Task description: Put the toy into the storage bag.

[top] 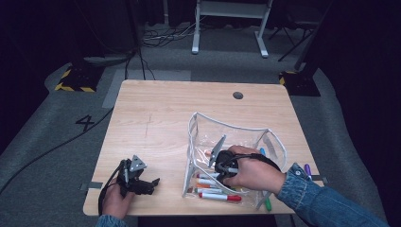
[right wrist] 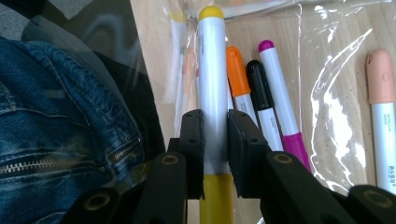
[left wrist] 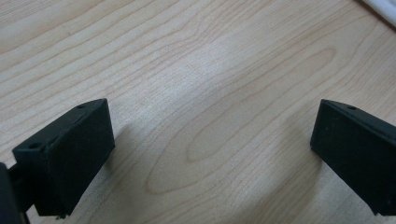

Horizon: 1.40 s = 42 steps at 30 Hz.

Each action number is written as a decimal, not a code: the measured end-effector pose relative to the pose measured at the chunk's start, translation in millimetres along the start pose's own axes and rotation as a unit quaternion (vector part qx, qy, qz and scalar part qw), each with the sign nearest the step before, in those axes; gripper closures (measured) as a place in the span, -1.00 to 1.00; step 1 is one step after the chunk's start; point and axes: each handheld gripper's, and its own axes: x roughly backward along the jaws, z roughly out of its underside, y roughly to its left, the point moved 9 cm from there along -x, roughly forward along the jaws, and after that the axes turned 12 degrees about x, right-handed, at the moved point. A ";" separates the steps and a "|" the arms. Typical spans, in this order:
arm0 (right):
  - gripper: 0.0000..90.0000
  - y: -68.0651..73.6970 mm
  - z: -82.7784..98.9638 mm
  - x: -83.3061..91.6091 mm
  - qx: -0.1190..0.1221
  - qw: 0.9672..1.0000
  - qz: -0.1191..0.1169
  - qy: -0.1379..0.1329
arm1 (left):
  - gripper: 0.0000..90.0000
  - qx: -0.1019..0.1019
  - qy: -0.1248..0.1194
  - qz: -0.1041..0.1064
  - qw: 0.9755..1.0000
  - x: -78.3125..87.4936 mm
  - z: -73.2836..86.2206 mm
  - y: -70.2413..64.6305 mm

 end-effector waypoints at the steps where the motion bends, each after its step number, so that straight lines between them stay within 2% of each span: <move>1: 0.71 -0.3 0.4 -0.9 0.000 1.000 -0.001 0.001 | -1.00 0.000 0.000 0.000 1.000 0.0 0.0 0.0; 6: 0.70 -0.9 2.8 -5.0 0.002 1.000 -0.008 0.004 | -1.00 0.000 0.000 0.000 1.000 0.1 0.0 0.0; 8: 0.54 -2.3 2.7 -5.8 -0.003 1.000 -0.004 -0.003 | -1.00 0.001 0.000 0.000 1.000 0.0 0.0 -0.1; 12: 0.22 -12.1 1.2 1.0 0.011 0.999 0.041 -0.023 | -1.00 0.000 0.000 0.000 1.000 0.0 0.0 0.0; 14: 0.14 -15.7 -0.9 9.5 0.011 0.997 0.058 -0.041 | -1.00 0.000 0.000 0.000 1.000 0.1 0.0 0.0; 16: 0.11 -18.9 -2.7 20.4 0.012 0.995 0.074 -0.062 | -1.00 0.000 0.000 0.000 1.000 0.1 0.0 0.0; 20: 0.07 -24.5 -3.0 45.2 0.001 0.989 0.107 -0.103 | -1.00 0.000 0.000 0.000 1.000 0.0 0.0 0.0; 24: 0.05 -28.8 2.3 69.6 -0.013 0.981 0.141 -0.136 | -1.00 0.000 0.000 0.000 1.000 0.0 0.0 0.0; 27: 0.02 -31.0 8.4 89.1 -0.030 0.972 0.160 -0.168 | -1.00 0.000 -0.001 0.000 1.000 -0.1 0.0 0.0; 28: 0.02 -32.1 11.9 97.5 -0.037 0.968 0.168 -0.181 | -1.00 0.000 0.000 0.000 1.000 0.0 0.0 0.0; 30: 0.02 -33.6 18.6 109.5 -0.048 0.963 0.179 -0.194 | -1.00 0.000 0.000 0.000 1.000 0.0 0.0 0.0; 36: 0.00 -38.0 50.6 145.1 -0.095 0.944 0.213 -0.233 | -1.00 0.000 -0.001 0.000 1.000 -0.1 -0.1 -0.1; 42: -0.01 -40.9 93.8 162.7 -0.147 0.928 0.238 -0.248 | -1.00 0.000 0.000 0.000 1.000 -0.1 0.0 -0.1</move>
